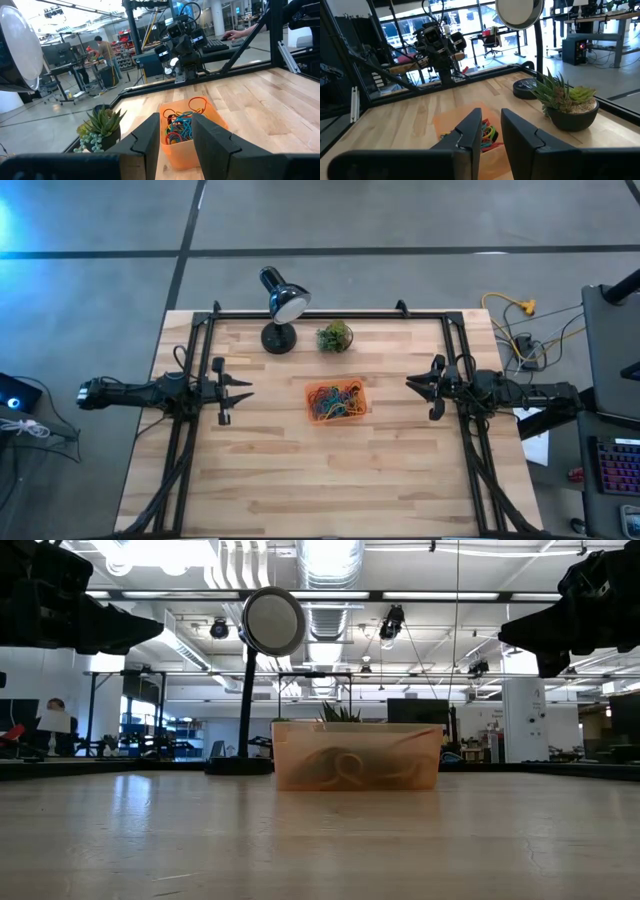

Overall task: Pick and place rubber bands into bin
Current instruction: Return to Home Position

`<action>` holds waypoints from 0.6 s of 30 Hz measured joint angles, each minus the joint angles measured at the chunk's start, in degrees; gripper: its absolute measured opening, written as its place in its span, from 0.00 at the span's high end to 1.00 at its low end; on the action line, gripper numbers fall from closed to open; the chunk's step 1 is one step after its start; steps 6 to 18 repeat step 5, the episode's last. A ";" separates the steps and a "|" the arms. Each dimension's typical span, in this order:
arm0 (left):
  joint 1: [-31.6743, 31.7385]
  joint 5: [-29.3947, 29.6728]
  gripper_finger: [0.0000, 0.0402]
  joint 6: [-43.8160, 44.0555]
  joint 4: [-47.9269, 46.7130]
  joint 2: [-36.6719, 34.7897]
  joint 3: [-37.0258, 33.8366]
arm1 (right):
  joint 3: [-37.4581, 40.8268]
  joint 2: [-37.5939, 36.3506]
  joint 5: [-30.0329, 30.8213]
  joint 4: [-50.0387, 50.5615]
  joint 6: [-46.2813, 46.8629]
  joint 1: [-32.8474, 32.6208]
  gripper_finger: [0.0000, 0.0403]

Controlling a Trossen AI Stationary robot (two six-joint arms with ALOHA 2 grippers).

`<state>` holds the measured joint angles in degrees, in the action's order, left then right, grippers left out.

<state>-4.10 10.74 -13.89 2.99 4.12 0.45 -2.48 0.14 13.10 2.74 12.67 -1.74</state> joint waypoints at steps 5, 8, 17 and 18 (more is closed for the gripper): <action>0.01 0.01 0.76 -0.01 -0.01 -0.02 0.00 | 0.02 0.00 0.00 0.00 0.00 0.02 0.83; 0.01 0.01 0.76 -0.01 -0.01 -0.02 0.00 | 0.02 0.00 0.00 0.00 0.00 0.02 0.83; 0.01 0.01 0.76 -0.01 -0.01 -0.02 0.00 | 0.02 0.00 0.00 0.00 0.00 0.02 0.83; 0.01 0.01 0.76 -0.01 -0.01 -0.02 0.00 | 0.02 0.00 0.00 0.00 0.00 0.02 0.83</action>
